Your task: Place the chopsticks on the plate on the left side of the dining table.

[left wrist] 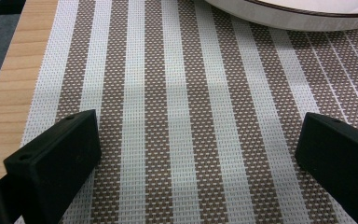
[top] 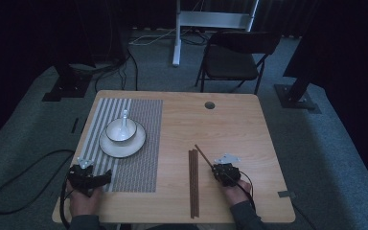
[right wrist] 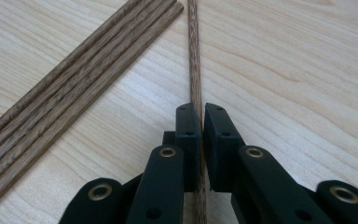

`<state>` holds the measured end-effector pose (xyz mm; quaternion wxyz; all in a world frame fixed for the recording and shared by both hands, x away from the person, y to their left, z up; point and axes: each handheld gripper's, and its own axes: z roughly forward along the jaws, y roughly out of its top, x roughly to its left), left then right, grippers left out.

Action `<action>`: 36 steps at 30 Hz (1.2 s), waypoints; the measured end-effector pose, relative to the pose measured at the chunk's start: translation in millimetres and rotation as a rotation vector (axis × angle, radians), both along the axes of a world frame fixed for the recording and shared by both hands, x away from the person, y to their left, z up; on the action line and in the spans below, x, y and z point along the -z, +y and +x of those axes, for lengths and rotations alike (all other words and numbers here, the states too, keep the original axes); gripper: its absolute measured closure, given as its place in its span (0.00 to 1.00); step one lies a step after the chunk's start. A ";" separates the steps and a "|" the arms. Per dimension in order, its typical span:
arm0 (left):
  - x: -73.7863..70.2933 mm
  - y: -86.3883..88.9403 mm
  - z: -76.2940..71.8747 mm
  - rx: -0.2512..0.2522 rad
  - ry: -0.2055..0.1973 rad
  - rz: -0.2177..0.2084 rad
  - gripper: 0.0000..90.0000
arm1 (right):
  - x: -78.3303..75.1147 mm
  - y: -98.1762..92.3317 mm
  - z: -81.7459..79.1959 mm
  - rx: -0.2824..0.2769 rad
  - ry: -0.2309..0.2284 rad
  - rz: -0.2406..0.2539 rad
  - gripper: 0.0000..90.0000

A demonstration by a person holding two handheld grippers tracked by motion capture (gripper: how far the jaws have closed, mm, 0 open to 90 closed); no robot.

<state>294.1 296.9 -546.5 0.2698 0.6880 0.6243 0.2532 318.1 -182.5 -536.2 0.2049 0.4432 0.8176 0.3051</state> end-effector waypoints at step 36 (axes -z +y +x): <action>-0.1 0.0 0.0 0.000 0.001 0.000 0.00 | -21.4 -0.1 -1.9 -0.065 -0.059 0.026 0.94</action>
